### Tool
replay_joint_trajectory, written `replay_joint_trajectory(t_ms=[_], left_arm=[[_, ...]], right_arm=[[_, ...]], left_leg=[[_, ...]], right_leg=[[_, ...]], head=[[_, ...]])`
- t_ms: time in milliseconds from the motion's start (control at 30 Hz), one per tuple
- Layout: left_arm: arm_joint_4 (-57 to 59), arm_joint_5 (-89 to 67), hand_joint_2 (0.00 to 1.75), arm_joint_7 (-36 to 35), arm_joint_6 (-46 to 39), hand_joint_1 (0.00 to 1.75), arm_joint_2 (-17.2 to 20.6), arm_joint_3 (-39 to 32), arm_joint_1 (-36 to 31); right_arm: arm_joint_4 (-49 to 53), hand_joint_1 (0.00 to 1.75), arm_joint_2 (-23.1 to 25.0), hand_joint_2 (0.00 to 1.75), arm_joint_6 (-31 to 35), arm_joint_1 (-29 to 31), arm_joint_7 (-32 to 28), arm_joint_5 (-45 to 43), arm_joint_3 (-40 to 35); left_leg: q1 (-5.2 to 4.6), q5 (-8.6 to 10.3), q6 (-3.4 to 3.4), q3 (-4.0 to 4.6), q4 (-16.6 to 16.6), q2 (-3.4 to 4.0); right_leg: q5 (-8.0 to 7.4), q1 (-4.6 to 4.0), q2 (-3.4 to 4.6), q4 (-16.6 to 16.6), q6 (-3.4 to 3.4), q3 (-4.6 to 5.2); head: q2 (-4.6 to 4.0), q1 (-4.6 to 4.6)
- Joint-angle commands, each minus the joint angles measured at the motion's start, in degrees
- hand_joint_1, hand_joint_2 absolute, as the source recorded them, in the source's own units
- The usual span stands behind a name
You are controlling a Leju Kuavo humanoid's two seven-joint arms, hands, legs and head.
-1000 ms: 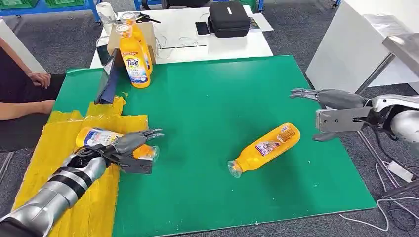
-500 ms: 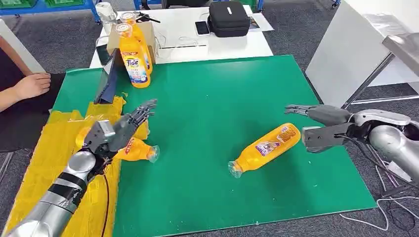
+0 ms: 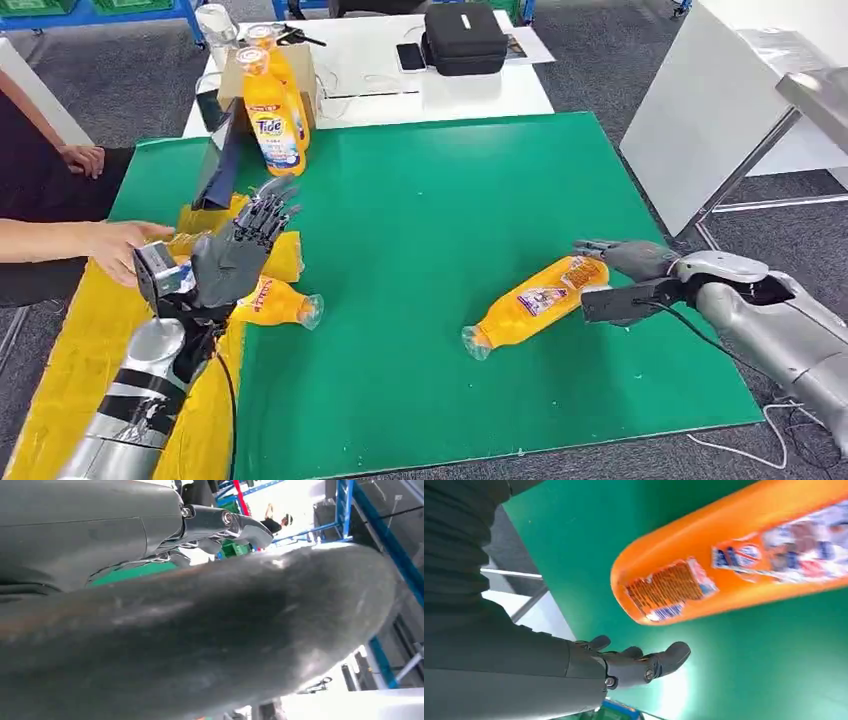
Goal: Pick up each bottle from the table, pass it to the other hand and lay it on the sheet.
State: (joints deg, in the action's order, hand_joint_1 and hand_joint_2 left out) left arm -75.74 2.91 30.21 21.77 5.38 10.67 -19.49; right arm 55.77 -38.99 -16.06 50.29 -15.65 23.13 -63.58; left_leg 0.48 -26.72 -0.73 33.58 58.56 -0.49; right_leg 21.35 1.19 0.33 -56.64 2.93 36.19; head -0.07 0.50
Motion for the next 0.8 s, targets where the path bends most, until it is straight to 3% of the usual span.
replay_joint_trajectory(t_ms=[33, 200, 533, 700, 733, 800], left_arm=[[0.7, 0.5, 0.0, 0.1, 0.9, 0.0, -1.9, -1.9, -0.5], [1.8, 1.1, 0.0, 0.0, 1.9, 0.0, -2.1, -1.7, -1.3], [2.0, 1.2, 0.0, -0.1, 2.1, 0.0, -2.1, -1.7, -1.6], [4.5, 2.1, 0.0, -0.5, 3.3, 0.0, -2.8, -0.5, -4.0], [5.5, 2.1, 0.0, -0.5, 3.1, 0.0, -3.1, 0.0, -5.0], [6.8, 2.5, 0.0, -0.6, 3.2, 0.0, -3.3, 0.5, -6.1]], right_arm=[[-19.4, 0.0, 12.1, 1.75, 3.0, 2.0, -2.0, 5.5, 0.7], [-26.5, 0.0, 16.9, 1.75, 4.9, 0.7, -3.2, 9.2, 2.2], [-27.4, 0.0, 17.9, 1.75, 5.5, -0.7, -3.2, 9.2, 2.4], [-33.9, 0.0, 22.0, 1.75, 4.1, -4.4, -3.5, 12.8, 0.6], [-34.8, 1.66, 22.4, 1.75, 3.8, -5.2, -3.9, 13.7, -0.1], [-35.4, 1.75, 22.5, 1.75, 2.7, -6.2, -4.6, 13.9, -0.4]], left_leg=[[0.05, -0.04, 0.02, -0.23, -0.1, 0.32], [0.06, -0.02, 0.04, -0.15, 0.0, 0.17], [0.04, 0.0, 0.02, -0.1, 0.0, 0.05], [0.11, 0.01, 0.04, -0.21, -0.1, 0.02], [0.11, 0.02, 0.05, -0.23, -0.1, -0.04], [0.12, 0.03, 0.05, -0.22, -0.1, -0.14]], right_leg=[[-0.08, -0.08, 0.23, 0.1, -0.17, -0.16], [-0.04, -0.08, 0.11, 0.1, -0.14, -0.1], [-0.02, -0.06, 0.0, 0.0, -0.1, -0.05], [-0.03, -0.14, -0.05, 0.1, -0.16, -0.21], [-0.02, -0.14, -0.11, 0.1, -0.15, -0.23], [0.0, -0.16, -0.2, 0.1, -0.15, -0.24]], head=[[0.0, 0.0], [0.0, -0.02], [0.0, 0.0], [0.0, -0.02], [0.0, -0.02], [0.0, 0.0]])
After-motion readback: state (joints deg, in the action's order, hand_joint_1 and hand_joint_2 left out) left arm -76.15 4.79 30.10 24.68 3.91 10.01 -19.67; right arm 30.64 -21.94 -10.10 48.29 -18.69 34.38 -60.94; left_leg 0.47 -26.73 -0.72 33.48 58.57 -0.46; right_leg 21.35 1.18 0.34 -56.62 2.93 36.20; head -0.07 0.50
